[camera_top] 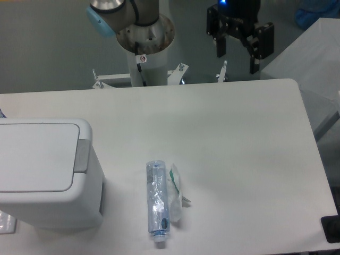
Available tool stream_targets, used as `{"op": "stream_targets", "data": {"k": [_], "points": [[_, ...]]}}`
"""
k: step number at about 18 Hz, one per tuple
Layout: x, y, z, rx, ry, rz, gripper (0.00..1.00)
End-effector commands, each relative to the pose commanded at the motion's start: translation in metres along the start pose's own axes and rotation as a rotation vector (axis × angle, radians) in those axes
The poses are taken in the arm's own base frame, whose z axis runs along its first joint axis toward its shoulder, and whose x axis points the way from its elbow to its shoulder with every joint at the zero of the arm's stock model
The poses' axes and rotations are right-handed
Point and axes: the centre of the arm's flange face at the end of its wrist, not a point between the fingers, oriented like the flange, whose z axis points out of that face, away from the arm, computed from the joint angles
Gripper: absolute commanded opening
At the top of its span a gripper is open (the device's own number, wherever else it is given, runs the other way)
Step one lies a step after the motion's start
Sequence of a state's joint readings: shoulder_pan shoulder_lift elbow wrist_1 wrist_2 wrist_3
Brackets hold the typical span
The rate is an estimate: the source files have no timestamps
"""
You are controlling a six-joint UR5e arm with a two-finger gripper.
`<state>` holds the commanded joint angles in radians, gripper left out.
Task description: Open the trash can
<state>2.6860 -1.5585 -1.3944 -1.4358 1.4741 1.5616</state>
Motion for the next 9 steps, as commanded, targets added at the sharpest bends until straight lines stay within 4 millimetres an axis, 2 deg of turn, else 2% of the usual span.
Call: {"op": "stream_targets", "data": {"k": [6, 9], "points": [[-0.001, -0.001, 0.002, 0.003, 0.003, -0.069, 1.0], [-0.005, -0.012, 0.008, 0.018, 0.013, -0.169, 1.0]]}}
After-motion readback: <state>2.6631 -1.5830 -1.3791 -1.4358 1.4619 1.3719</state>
